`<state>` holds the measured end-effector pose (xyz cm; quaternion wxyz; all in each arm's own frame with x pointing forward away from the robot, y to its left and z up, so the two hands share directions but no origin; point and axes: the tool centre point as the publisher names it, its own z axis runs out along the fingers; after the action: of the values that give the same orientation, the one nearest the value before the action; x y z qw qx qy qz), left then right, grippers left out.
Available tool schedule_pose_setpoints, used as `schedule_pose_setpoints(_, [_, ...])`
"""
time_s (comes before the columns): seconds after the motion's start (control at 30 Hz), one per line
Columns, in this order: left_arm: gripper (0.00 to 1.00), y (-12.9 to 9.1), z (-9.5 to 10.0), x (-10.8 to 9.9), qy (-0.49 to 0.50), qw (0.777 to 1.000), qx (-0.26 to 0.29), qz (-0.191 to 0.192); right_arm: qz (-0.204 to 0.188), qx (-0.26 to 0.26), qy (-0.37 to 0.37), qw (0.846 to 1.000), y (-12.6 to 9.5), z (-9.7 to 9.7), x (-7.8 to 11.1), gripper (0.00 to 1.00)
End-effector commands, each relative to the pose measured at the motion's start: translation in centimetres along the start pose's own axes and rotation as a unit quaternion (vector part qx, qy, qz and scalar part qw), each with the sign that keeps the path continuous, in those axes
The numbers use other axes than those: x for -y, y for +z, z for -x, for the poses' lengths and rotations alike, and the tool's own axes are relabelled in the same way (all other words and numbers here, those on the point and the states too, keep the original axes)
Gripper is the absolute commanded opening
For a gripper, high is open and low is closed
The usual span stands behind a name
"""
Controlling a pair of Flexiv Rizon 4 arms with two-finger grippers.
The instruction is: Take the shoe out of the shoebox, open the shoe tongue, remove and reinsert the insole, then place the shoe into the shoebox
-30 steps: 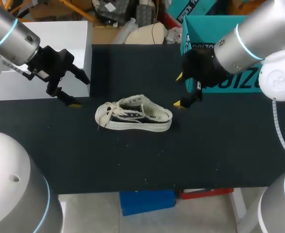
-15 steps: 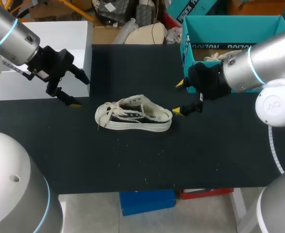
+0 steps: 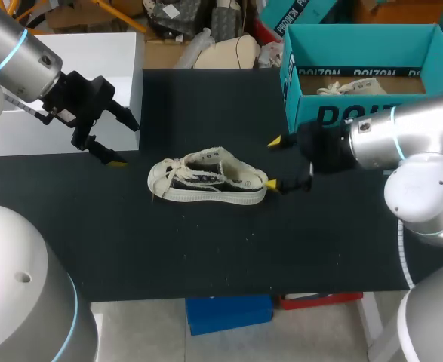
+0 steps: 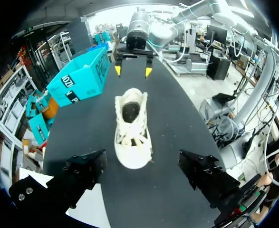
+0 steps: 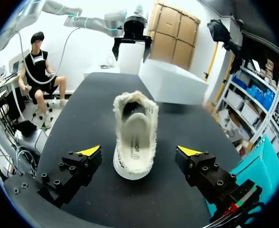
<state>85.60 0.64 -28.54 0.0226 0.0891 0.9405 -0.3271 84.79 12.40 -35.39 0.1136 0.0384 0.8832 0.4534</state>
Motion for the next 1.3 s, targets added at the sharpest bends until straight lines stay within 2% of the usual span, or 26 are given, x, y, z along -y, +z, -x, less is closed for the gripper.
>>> schedule_pose_setpoints(0.03, [1.00,0.2,-0.1,0.0,0.001,1.000,0.002,0.001,0.046,-0.003,0.002,0.999,1.6,0.3,1.0,1.00])
schedule_pose_setpoints(0.5, [1.00,0.2,-0.1,0.0,0.001,1.000,0.002,0.001,0.069,-0.013,0.009,0.997,4.8,1.3,2.5,1.00])
schedule_pose_setpoints(1.3, [1.00,0.2,-0.1,0.0,0.001,1.000,0.002,0.001,0.081,-0.022,0.045,0.995,6.7,-0.9,3.3,1.00])
